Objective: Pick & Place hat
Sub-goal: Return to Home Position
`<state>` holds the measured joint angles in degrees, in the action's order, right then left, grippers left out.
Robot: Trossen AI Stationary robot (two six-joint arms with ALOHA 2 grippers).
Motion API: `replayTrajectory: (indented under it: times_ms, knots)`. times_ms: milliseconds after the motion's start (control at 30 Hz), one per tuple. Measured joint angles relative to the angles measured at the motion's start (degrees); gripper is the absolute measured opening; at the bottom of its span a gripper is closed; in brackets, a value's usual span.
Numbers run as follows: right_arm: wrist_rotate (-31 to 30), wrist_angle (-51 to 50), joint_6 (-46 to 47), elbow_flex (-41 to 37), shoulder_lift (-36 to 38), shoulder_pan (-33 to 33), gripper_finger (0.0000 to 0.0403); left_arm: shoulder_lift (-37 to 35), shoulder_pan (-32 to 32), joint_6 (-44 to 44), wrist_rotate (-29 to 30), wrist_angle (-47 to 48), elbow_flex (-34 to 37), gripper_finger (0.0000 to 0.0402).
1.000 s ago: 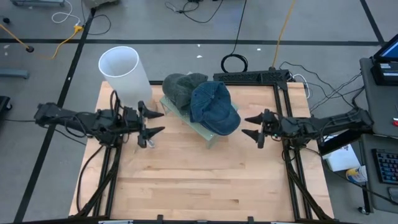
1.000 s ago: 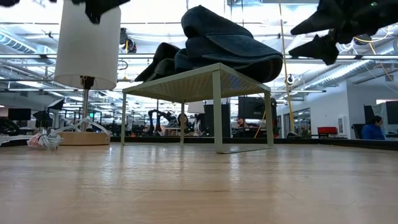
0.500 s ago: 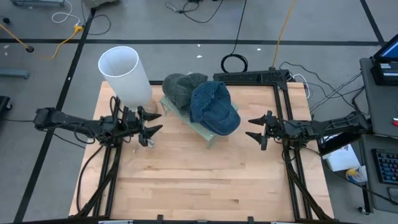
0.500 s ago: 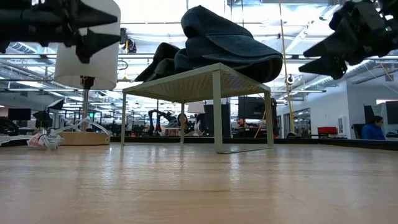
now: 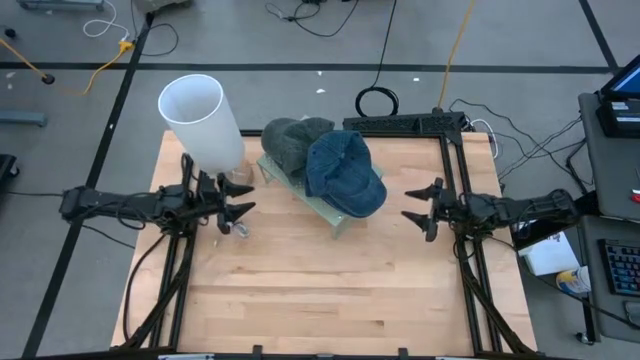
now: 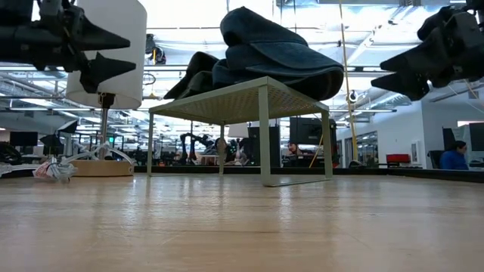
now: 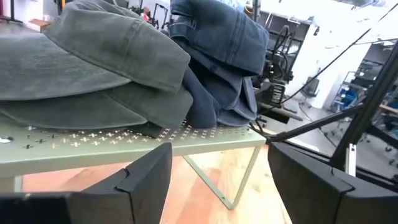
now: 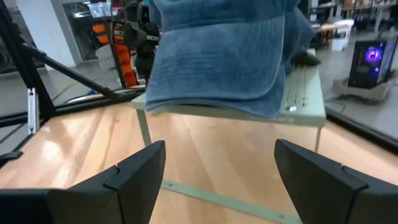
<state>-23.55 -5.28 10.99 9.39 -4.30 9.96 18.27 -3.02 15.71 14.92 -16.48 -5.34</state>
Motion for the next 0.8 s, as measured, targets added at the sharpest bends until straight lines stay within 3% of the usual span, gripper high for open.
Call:
replayTrajectory:
  times_ms: [167, 400, 633, 800]
  knots:
    - [-0.3, -3.8, -2.1, 0.0, 4.3, -0.2, 0.0293, -8.4, 1.0, 0.1, -1.6, 8.9, 0.0, 0.0271]
    - [-0.8, -6.0, -0.7, 0.0, 4.1, -0.2, 0.0293, -18.0, 2.4, -1.8, -1.4, 15.1, 0.0, 0.0271]
    - [-1.9, -8.1, 5.2, -0.8, 4.1, -0.2, 0.0293, -18.0, 3.4, -1.9, -1.4, 13.7, 1.4, 0.0271]
    - [-2.1, -5.5, 4.6, -2.8, 4.1, -0.2, 0.0293, -17.9, 3.3, -3.0, -4.6, 6.5, 4.5, 0.0271]
